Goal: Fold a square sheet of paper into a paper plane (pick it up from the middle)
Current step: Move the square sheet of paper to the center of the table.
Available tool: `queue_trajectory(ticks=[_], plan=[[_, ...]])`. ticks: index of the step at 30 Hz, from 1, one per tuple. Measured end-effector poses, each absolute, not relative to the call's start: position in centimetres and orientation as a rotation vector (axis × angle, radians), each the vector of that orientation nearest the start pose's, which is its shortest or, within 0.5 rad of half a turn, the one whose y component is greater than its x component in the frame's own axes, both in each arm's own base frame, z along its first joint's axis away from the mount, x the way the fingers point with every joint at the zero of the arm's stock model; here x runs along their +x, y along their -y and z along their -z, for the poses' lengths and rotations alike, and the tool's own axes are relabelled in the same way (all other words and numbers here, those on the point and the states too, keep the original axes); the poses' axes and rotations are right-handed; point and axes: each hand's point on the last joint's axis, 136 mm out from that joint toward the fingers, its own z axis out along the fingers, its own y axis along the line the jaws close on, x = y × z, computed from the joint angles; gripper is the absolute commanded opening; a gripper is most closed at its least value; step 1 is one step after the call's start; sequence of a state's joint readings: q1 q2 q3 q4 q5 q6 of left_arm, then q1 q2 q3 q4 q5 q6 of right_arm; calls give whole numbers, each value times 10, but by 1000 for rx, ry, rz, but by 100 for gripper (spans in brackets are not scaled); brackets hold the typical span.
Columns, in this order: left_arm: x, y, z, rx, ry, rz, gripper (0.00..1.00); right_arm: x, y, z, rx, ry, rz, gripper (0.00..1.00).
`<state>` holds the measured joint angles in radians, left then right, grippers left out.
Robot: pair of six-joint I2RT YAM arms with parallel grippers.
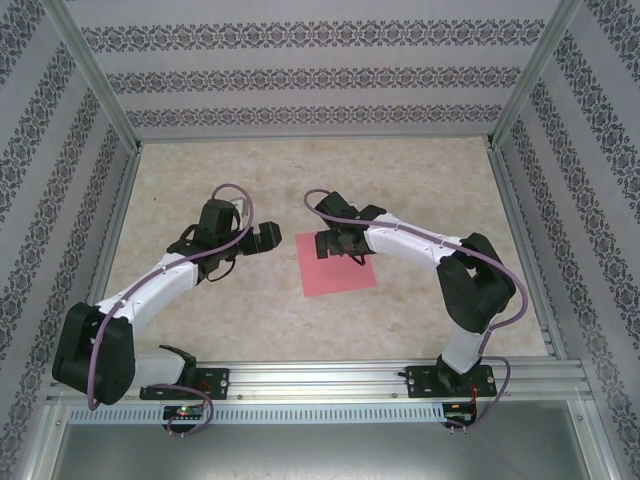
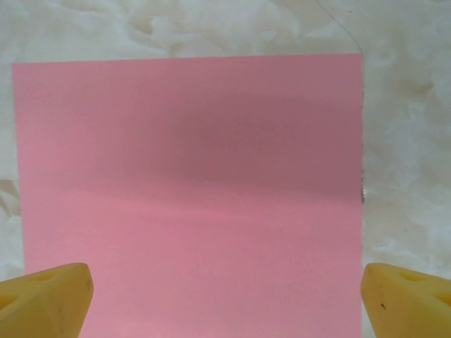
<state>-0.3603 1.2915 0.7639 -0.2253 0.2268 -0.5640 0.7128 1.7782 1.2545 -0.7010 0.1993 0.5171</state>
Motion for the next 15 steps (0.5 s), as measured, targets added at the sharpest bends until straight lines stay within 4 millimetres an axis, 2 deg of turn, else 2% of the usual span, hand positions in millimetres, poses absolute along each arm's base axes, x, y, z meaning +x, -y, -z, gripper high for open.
queue_trajectory(ticks=[9, 15], plan=[[320, 179, -117, -124, -2479, 819, 100, 314, -232, -52, -302, -2835, 9, 96], [311, 182, -104, -154, -2514, 865, 100, 308, -231, -49, -310, -2874, -8, 94]])
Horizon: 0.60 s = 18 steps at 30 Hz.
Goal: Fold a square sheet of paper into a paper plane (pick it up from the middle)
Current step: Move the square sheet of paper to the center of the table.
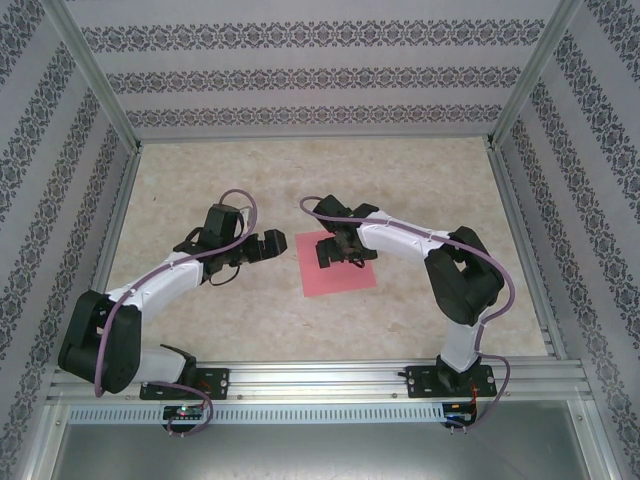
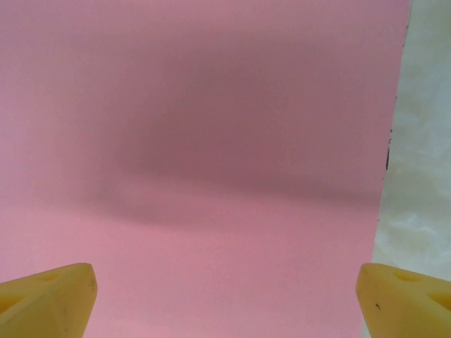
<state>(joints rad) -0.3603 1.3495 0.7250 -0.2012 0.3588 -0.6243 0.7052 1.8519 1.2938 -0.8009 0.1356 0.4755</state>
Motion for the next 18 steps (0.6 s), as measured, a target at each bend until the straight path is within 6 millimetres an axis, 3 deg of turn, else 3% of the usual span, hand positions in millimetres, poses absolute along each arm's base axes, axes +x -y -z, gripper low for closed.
queue_trajectory(ticks=[18], plan=[[305, 181, -94, -180, -2545, 876, 100, 317, -246, -38, -306, -2930, -56, 93]])
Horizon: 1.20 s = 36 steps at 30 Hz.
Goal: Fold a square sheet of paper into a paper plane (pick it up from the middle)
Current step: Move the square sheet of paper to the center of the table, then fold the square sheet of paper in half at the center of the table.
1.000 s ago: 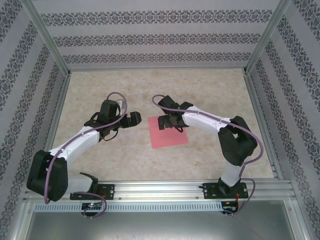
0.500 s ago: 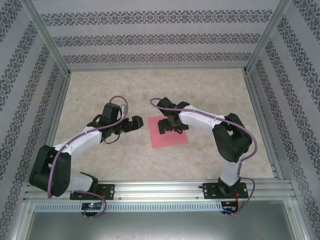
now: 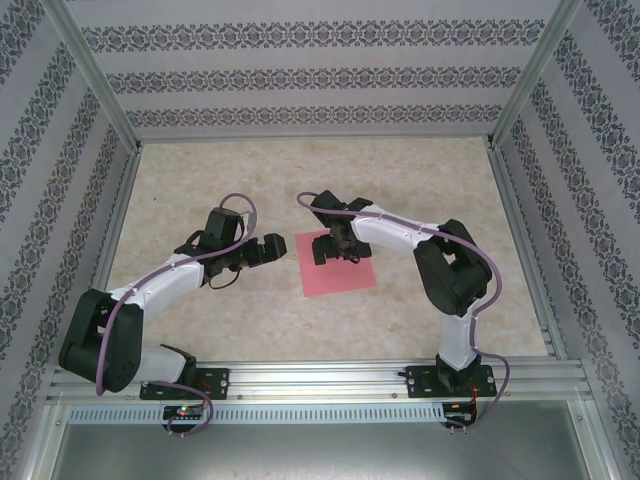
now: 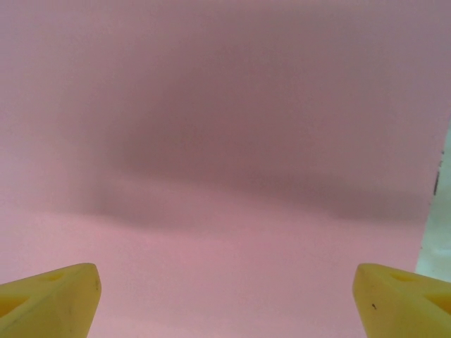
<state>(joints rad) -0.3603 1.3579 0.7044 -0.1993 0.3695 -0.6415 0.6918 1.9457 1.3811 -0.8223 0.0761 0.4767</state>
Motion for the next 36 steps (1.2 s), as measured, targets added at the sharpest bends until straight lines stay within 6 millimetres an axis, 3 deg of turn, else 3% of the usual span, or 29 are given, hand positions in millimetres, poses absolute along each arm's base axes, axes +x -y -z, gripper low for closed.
queue_trajectory(ticks=[8, 18, 28, 36], plan=[[304, 183, -87, -180, -2567, 881, 100, 315, -247, -12, -314, -2984, -13, 94], [302, 183, -81, -174, -2587, 878, 100, 315, -251, -13, -298, -2980, -10, 95], [303, 184, -78, -171, -2600, 876, 100, 323, -258, -30, -297, -2959, -20, 96], [302, 185, -78, -146, -2601, 877, 100, 317, -258, -12, -282, -2994, -9, 96]])
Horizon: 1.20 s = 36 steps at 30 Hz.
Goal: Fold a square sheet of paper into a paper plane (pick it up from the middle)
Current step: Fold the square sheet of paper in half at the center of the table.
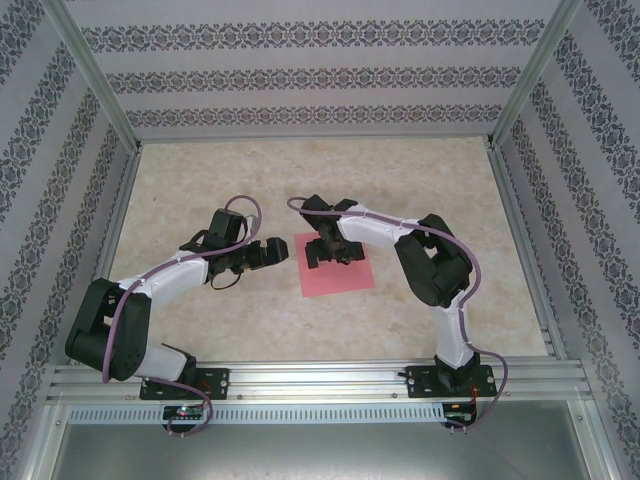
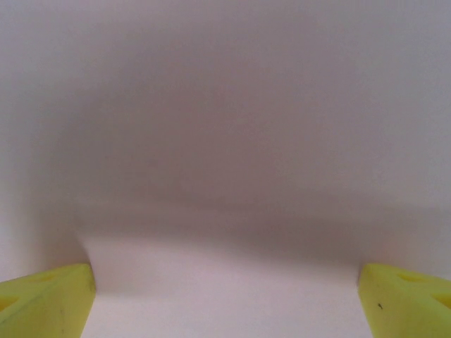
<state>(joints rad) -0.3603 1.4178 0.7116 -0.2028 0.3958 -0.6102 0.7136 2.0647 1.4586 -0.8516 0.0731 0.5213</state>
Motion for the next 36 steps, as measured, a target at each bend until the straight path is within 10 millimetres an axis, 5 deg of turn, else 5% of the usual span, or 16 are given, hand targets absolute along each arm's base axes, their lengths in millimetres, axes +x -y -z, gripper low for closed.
queue_trajectory(ticks=[19, 30, 36], plan=[[301, 186, -77, -138, -2607, 888, 100, 315, -260, -11, -248, -2991, -21, 90], [305, 187, -78, -136, -2604, 889, 100, 316, -261, -18, -215, -2985, -39, 59], [304, 187, -78, -134, -2607, 887, 100, 321, -266, -51, -178, -2919, -122, 43]])
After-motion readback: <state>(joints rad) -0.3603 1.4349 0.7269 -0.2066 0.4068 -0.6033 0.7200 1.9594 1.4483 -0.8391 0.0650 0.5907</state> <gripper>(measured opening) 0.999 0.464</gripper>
